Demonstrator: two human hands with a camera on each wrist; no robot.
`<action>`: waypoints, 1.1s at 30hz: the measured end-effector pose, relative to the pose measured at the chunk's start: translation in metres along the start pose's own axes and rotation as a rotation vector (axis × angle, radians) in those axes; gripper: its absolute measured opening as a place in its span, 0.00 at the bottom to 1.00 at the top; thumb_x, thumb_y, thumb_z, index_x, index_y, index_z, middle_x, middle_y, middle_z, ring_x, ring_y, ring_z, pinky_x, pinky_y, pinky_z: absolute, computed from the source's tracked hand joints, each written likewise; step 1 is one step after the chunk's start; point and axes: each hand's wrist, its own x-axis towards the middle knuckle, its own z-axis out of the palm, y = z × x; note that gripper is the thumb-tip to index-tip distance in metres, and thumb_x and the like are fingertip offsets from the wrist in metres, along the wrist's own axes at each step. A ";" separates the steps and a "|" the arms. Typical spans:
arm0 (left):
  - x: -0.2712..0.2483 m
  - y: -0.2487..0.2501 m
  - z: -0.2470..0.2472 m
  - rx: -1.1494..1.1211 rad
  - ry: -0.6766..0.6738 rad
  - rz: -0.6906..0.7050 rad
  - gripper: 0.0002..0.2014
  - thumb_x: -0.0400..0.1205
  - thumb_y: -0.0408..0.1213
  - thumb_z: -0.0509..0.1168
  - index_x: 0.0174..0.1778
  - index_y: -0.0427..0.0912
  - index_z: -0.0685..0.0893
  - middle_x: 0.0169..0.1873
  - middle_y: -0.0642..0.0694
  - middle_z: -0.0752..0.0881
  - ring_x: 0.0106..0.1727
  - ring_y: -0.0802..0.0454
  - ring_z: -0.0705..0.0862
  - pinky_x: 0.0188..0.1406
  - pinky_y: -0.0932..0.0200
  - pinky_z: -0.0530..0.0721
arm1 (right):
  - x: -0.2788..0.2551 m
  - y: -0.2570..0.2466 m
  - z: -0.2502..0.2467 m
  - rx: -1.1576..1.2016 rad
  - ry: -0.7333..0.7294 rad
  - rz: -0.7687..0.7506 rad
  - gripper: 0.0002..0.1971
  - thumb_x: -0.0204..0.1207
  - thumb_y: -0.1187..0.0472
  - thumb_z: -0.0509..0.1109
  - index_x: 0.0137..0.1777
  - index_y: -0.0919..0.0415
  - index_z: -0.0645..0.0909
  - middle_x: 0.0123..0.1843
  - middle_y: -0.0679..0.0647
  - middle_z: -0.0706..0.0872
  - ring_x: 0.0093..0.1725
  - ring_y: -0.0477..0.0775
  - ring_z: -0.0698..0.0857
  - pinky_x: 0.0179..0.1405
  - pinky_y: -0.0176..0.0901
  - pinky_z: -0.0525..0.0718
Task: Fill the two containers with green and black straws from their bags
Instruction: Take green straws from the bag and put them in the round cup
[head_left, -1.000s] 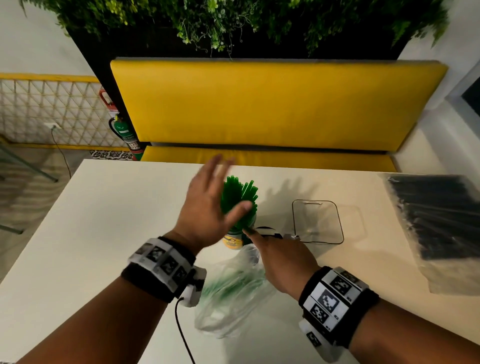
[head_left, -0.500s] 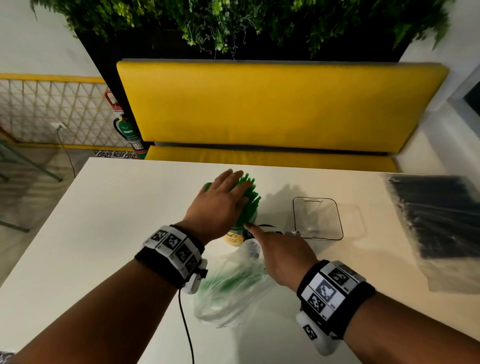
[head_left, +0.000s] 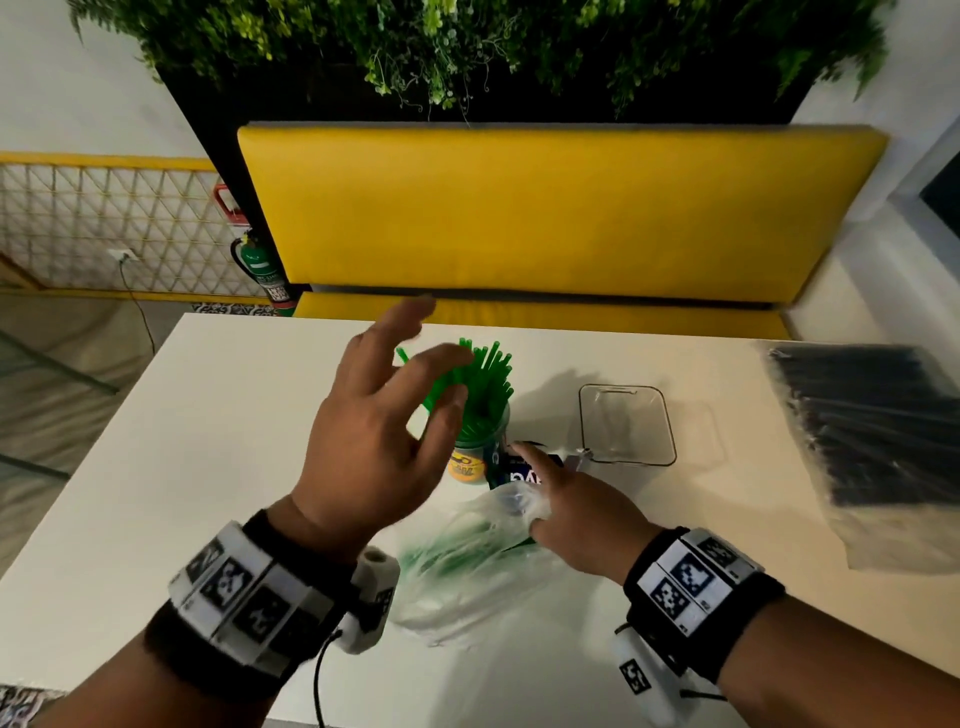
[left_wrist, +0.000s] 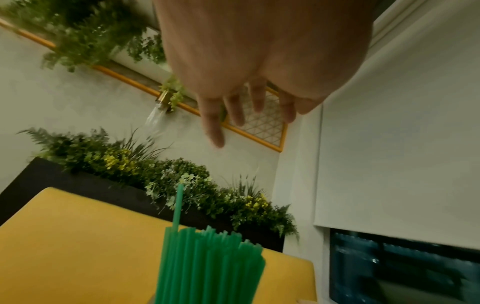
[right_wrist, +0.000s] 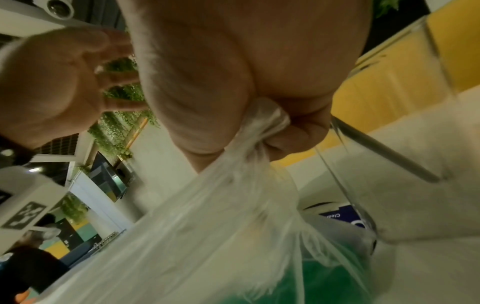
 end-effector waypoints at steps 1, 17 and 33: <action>-0.007 0.008 0.000 -0.011 0.030 0.045 0.12 0.85 0.37 0.62 0.55 0.36 0.88 0.63 0.36 0.83 0.61 0.39 0.83 0.57 0.49 0.82 | -0.001 0.002 0.002 0.054 0.012 0.019 0.40 0.76 0.55 0.65 0.84 0.37 0.49 0.69 0.55 0.83 0.58 0.63 0.85 0.49 0.44 0.76; -0.137 -0.018 0.159 0.321 -1.258 -0.360 0.25 0.85 0.47 0.62 0.76 0.39 0.73 0.74 0.38 0.78 0.75 0.39 0.76 0.72 0.52 0.75 | -0.028 -0.011 0.018 0.684 -0.152 -0.024 0.16 0.82 0.68 0.64 0.62 0.48 0.79 0.47 0.44 0.84 0.38 0.33 0.83 0.31 0.23 0.75; -0.140 -0.010 0.161 0.626 -1.233 -0.332 0.33 0.80 0.42 0.65 0.80 0.37 0.64 0.74 0.39 0.73 0.74 0.38 0.73 0.74 0.35 0.70 | -0.032 0.061 0.038 0.322 -0.083 0.304 0.26 0.82 0.58 0.58 0.81 0.49 0.63 0.69 0.56 0.78 0.58 0.53 0.83 0.56 0.46 0.80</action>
